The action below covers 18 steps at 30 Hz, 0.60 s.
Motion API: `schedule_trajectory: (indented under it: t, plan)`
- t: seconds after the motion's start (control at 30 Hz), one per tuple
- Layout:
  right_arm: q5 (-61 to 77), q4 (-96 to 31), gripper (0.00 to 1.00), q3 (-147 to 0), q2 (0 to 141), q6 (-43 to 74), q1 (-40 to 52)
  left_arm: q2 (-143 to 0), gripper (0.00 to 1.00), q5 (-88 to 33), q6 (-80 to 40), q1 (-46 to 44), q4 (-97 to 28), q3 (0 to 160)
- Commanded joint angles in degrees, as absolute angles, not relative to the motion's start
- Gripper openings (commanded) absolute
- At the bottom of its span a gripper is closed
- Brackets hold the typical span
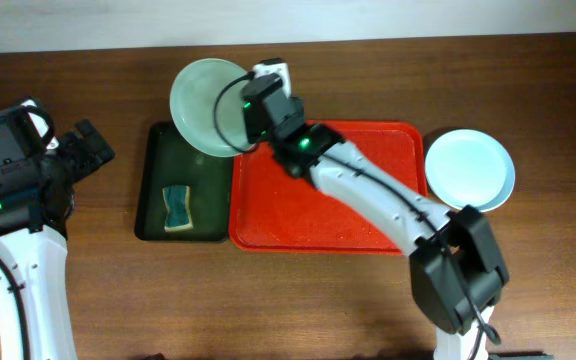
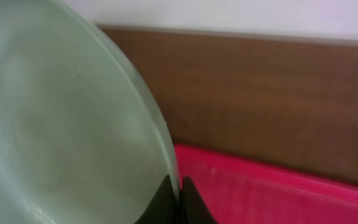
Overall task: Clean dirty plates on tray and stack at the side
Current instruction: 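Swing the held plate over the black tray with the right gripper, then carry the plate right and lower it onto the plate stack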
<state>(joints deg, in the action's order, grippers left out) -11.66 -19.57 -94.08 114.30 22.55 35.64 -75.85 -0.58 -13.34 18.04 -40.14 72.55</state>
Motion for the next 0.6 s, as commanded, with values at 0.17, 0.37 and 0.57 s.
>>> schedule_trajectory:
  t: [0.17, 0.37, 0.57]
  plan:
    - [16.69, -34.76, 0.04, -94.80, 106.80, 30.74, 13.65, -76.01, 0.99, -0.16, -14.11, 18.28, -40.23, 72.82]
    - [12.43, -53.82, 0.04, -94.78, 106.56, 30.24, -4.47, -76.01, 0.99, -0.16, -14.11, 18.28, -40.23, 72.82]
    - [-3.79, -65.08, 0.04, -93.76, 106.65, 30.28, -20.23, -76.01, 0.99, -0.16, -14.11, 18.28, -40.23, 72.82]
